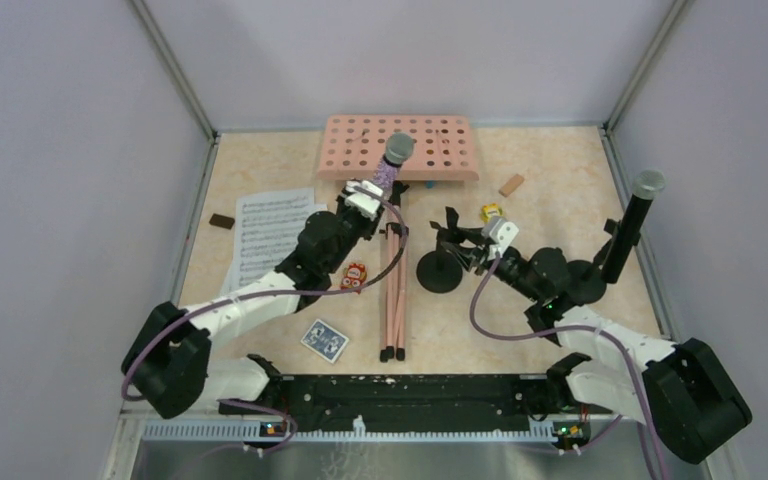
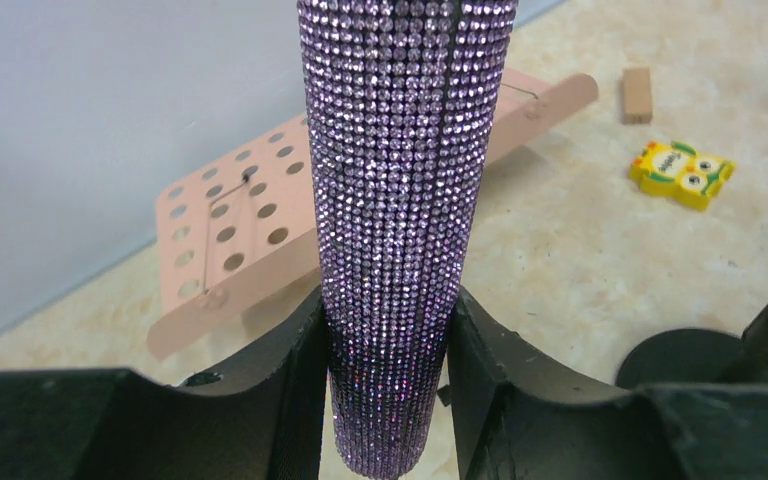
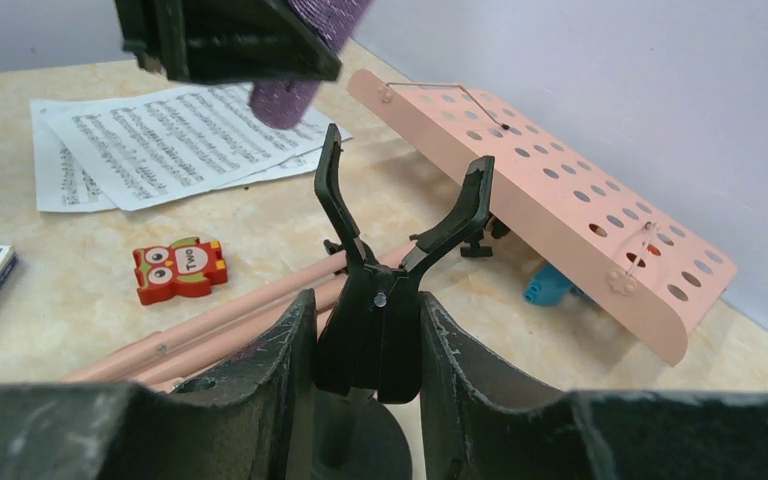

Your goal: Pack up the instrument practice props

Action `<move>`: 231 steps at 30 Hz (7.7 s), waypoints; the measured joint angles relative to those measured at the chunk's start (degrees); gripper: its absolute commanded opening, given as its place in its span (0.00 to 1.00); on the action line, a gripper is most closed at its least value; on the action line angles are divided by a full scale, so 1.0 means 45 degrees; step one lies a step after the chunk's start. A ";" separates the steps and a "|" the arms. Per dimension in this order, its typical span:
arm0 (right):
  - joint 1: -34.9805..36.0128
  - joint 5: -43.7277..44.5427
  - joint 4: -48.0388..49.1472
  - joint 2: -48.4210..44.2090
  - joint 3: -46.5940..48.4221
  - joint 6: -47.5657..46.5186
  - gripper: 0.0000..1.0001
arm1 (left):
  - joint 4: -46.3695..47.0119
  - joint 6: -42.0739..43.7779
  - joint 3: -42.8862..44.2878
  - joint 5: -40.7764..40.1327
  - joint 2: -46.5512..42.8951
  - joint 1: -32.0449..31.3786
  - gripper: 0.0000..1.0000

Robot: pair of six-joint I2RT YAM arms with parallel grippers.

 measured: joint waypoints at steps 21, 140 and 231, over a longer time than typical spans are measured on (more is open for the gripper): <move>0.0000 0.0602 -0.1637 -0.0651 0.0510 0.0520 0.68 | -1.0273 -0.8364 -0.1622 -0.3842 -0.2016 0.0039 0.00; 0.0554 0.2681 -1.4265 0.1331 0.8495 0.1783 0.00 | -0.9976 -0.9972 -0.1375 0.1384 -0.5289 0.0389 0.99; -0.2152 1.3930 -2.4674 -0.1515 1.3969 0.6513 0.96 | -0.2856 -0.7742 0.4993 -0.1797 0.4255 -0.7053 0.99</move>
